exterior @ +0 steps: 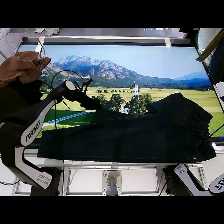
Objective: Fold the clothes and pants, and hang the long-sleeved shirts on hangers.
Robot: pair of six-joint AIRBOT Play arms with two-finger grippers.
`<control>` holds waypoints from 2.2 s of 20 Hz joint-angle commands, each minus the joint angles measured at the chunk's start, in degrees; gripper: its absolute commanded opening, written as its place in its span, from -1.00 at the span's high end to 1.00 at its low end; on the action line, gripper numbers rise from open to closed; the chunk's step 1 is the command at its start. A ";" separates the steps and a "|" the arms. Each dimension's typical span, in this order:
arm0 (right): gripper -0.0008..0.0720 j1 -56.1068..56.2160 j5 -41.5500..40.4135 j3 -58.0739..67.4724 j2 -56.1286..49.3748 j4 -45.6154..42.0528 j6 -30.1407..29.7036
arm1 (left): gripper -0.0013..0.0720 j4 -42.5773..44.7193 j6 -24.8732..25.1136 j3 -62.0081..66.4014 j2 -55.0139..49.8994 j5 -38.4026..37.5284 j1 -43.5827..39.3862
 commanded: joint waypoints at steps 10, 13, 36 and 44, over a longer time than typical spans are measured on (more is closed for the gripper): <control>-0.46 0.11 0.22 0.04 -0.11 -6.45 -0.07 | 0.91 1.97 0.87 4.48 5.22 1.09 3.72; -0.46 0.13 0.20 0.07 -0.11 -7.54 -0.04 | 0.91 5.86 -2.16 7.50 13.53 3.54 12.72; -0.45 0.17 2.36 -0.17 -1.42 -6.47 0.42 | 0.92 29.49 -7.43 7.87 26.16 15.39 22.67; -0.45 15.32 -5.38 -3.10 -13.20 -4.85 4.17 | 0.84 49.48 -18.25 -15.47 25.42 -1.68 27.39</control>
